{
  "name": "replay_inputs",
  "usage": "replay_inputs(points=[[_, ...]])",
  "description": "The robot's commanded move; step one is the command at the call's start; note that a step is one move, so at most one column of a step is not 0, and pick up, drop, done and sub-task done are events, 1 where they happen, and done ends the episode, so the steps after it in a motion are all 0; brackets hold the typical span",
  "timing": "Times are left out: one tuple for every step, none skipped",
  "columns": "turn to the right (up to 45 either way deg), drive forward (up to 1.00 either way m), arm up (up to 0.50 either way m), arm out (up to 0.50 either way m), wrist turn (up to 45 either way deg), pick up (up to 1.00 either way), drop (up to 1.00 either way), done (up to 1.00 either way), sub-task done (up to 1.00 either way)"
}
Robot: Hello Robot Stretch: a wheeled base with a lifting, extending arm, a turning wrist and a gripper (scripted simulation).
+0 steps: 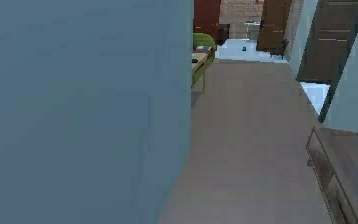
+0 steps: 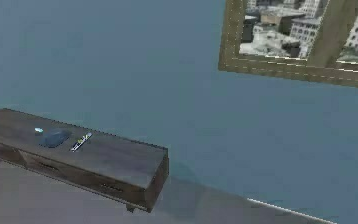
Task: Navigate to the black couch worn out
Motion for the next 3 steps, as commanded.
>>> replay_inputs(points=[[21.0,0.0,0.0,0.0,0.0,0.0,0.0,0.0,0.0],[0.0,1.0,0.0,0.0,0.0,0.0,0.0,0.0,0.0],[3.0,0.0,0.0,0.0,0.0,0.0,0.0,0.0,0.0]])
